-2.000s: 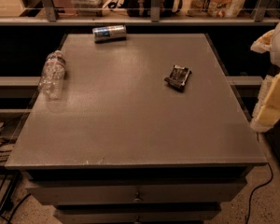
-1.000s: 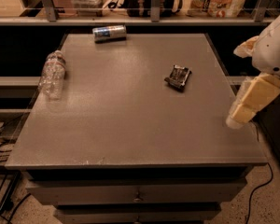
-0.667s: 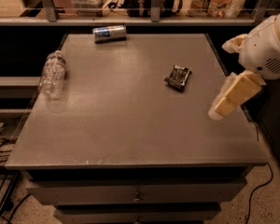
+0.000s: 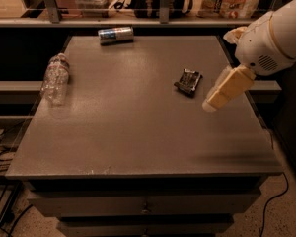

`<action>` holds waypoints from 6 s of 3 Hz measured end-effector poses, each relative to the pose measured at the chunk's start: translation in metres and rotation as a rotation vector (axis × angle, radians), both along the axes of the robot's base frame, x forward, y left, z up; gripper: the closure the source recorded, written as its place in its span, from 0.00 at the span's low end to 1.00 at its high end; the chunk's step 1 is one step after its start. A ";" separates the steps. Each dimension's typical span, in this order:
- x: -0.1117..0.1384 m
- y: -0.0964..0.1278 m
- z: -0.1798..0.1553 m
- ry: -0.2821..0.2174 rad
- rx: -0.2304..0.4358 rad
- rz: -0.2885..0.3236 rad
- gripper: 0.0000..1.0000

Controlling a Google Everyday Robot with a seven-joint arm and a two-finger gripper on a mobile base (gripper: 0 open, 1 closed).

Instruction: Move rxbar chocolate near water bottle

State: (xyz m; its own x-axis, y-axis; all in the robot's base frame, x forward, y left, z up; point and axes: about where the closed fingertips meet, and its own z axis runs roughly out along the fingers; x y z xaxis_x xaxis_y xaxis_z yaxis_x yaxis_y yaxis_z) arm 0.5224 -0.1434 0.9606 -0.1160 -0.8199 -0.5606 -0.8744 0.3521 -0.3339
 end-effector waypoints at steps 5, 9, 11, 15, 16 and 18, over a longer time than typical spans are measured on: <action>0.093 0.040 -0.088 0.141 0.153 0.008 0.00; 0.147 0.027 -0.135 0.205 0.208 -0.093 0.41; 0.140 0.023 -0.100 0.125 0.178 -0.084 0.87; 0.135 0.109 -0.043 0.029 0.238 0.141 1.00; 0.139 0.169 -0.047 0.024 0.316 0.261 1.00; 0.131 0.275 -0.055 0.070 0.432 0.467 1.00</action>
Offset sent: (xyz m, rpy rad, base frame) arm 0.0630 0.0062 -0.0388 0.1292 0.0332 -0.0709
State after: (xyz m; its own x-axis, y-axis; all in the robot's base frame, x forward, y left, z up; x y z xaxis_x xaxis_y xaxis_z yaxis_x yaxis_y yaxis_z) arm 0.6537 0.1314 0.9051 0.1509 -0.4942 -0.8562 -0.9828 0.0186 -0.1840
